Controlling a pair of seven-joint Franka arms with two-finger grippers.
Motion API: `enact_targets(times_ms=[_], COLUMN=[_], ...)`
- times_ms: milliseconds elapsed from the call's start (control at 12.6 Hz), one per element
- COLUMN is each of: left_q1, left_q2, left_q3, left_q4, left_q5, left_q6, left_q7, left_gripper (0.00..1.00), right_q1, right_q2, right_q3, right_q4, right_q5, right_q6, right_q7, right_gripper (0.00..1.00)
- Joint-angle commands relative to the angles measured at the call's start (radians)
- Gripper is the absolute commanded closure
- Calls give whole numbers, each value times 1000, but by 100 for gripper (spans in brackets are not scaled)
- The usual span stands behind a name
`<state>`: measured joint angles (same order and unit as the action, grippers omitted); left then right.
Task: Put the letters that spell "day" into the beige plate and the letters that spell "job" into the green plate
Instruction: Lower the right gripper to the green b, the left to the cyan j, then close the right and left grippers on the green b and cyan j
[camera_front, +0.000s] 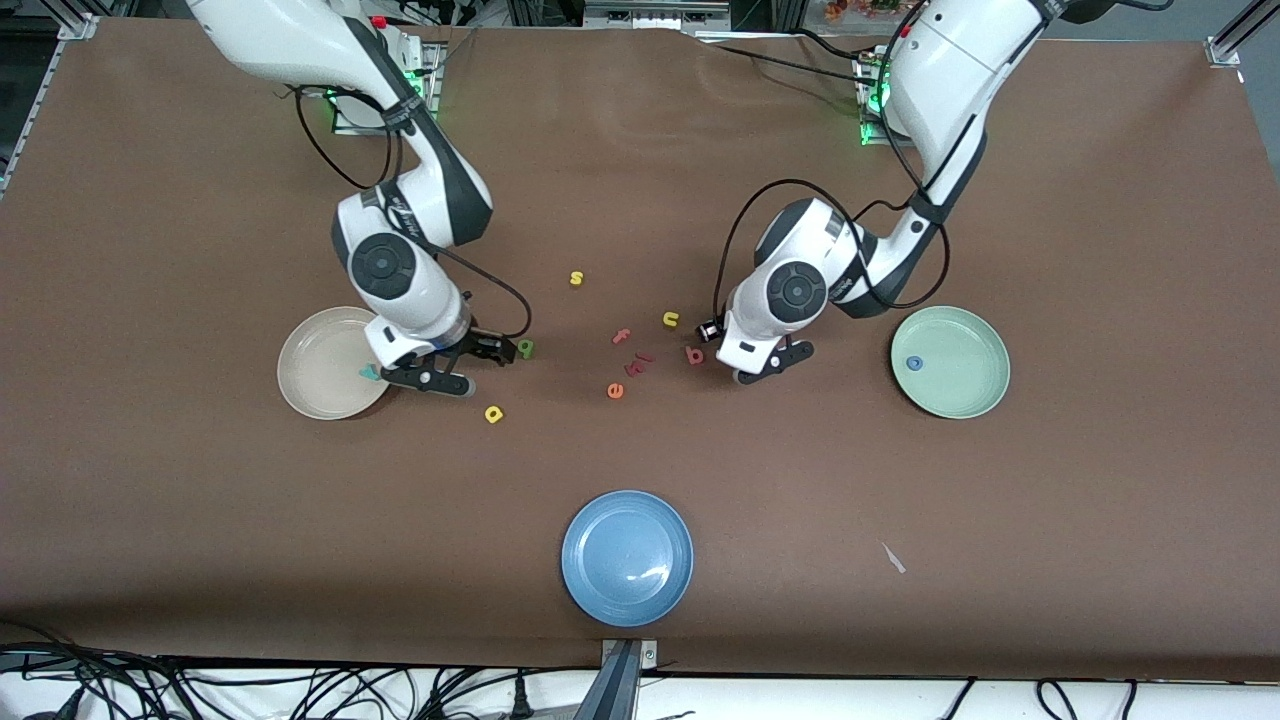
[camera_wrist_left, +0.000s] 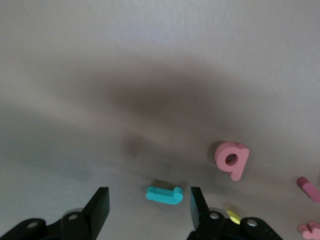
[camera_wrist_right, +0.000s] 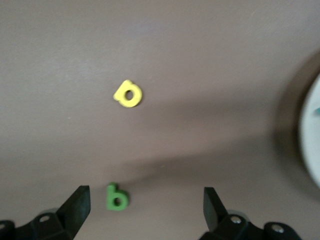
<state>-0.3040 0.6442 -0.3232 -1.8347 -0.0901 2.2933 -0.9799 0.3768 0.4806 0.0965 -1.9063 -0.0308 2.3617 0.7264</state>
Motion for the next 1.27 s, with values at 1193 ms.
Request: enact_targets(times_ms=[1193], left_q1=[-38], left_q2=[49], left_q3=[10], left_q4=[-3], left_q5=[108], left_q6=[58], left_q7=[-37], left_gripper=[62], right_q1=[103], right_q2=[107], right_q3=[-1], right_q4=[-43], right_q5=[9], right_q6=[162], right_q7=[189], right_gripper=[38])
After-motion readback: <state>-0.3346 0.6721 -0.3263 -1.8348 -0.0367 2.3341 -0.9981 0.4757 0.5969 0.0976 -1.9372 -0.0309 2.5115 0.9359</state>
